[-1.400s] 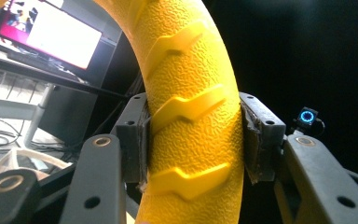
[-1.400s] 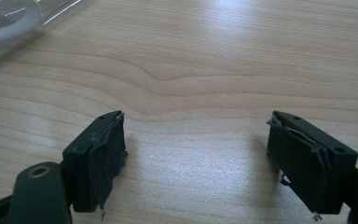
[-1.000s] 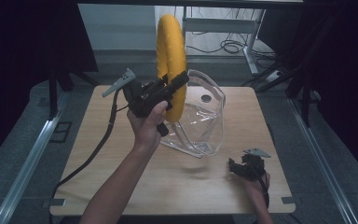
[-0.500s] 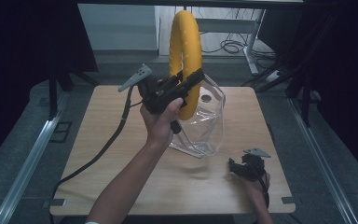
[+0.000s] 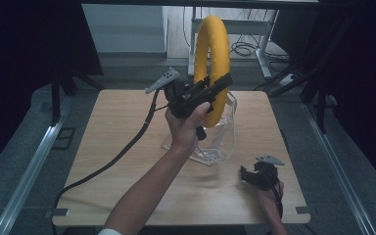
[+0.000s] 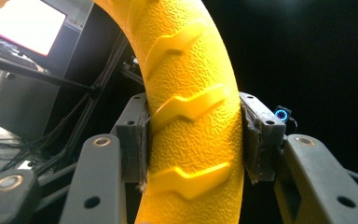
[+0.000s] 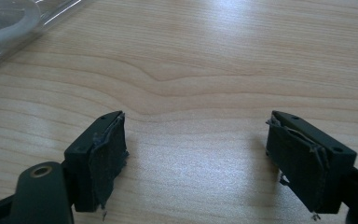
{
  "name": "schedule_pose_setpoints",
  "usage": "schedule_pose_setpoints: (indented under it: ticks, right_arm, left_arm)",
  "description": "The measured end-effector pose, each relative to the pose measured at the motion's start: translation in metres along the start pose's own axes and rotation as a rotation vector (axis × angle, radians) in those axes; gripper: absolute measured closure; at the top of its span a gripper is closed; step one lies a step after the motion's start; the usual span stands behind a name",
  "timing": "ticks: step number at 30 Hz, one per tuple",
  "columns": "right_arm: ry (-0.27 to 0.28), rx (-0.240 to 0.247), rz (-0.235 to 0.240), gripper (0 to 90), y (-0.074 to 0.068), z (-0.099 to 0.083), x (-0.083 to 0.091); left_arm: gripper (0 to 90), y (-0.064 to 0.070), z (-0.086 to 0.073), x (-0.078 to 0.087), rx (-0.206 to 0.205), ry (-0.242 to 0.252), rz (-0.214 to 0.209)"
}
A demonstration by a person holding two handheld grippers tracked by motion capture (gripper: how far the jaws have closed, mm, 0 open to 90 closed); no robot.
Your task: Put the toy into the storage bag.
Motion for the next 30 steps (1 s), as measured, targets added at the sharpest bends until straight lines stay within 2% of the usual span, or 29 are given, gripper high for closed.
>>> schedule_pose_setpoints:
  ticks: [12, 16, 26, 30]
  right_arm:
    - [-0.001, -0.001, 0.002, 19.9, 0.000, 0.000, 0.000]
    - [0.001, 0.002, -0.001, 19.9, 0.000, 0.000, 0.000]
    - [0.002, 0.003, -0.002, 20.0, 0.000, 0.000, 0.000]
    - [0.001, 0.001, -0.001, 20.0, 0.000, 0.000, 0.000]
  left_arm:
    - [50.6, -0.017, -0.040, -0.022, 0.024, -0.077, 0.016]
    - [50.5, -0.030, -0.058, -0.026, 0.041, -0.098, 0.037]
    - [50.5, -0.048, -0.082, -0.030, 0.073, -0.121, 0.070]
    - [50.5, -0.059, -0.090, -0.028, 0.117, -0.102, 0.078]
Point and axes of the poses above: each handheld gripper's, and its own axes: x roughly backward along the jaws, z roughly out of its top, y roughly to its right, the point moved 10 cm from there along -x, roughly forward along the jaws, and after that the axes turned 7 degrees about -y, right-handed, at the moved point
